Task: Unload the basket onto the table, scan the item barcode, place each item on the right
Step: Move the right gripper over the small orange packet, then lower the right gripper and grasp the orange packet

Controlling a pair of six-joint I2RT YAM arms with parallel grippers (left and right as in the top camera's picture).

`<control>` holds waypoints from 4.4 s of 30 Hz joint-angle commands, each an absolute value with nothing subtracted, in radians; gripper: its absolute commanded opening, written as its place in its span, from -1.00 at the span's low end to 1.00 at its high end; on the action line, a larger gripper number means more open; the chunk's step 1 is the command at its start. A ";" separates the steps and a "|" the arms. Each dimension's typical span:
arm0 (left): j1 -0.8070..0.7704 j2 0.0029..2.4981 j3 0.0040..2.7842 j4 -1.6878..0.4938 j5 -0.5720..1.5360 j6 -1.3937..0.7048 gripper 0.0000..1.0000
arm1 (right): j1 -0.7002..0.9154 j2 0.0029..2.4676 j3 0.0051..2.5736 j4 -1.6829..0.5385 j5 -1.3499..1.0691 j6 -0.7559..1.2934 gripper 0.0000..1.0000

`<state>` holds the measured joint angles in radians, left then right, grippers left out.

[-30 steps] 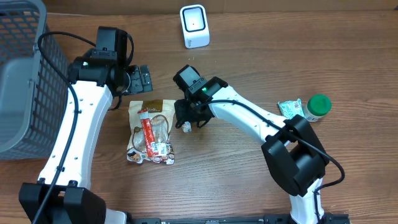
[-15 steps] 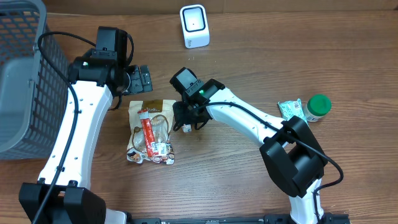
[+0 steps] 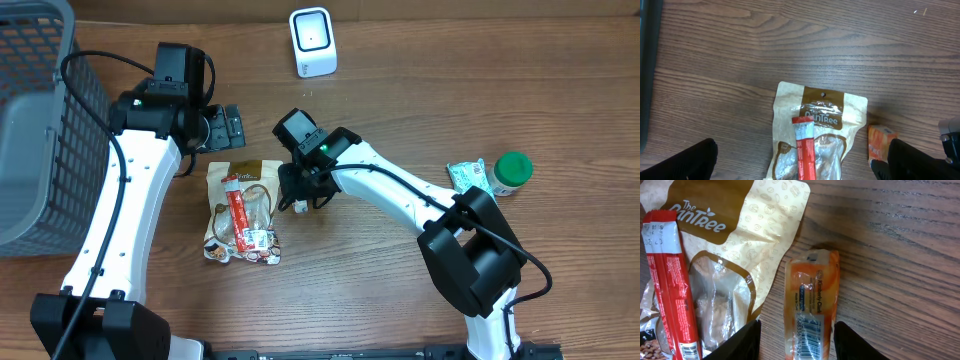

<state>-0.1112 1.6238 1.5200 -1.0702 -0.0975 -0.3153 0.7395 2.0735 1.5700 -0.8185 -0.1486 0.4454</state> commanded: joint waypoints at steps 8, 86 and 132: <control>-0.118 1.629 1.538 -1.069 -0.093 -0.329 0.99 | 0.753 2.089 1.570 -0.813 -0.122 0.449 -0.06; -0.118 1.629 1.538 -1.069 -0.092 -0.329 0.99 | 0.601 1.932 1.530 -0.940 0.036 0.438 -0.28; -0.118 1.629 1.538 -1.069 -0.093 -0.329 1.00 | 0.515 1.942 1.343 -0.763 -0.165 0.309 -0.46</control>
<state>-0.1112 1.6238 1.5200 -1.0702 -0.0975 -0.3153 0.5121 1.9644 1.3518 -0.7704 -0.1680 0.3187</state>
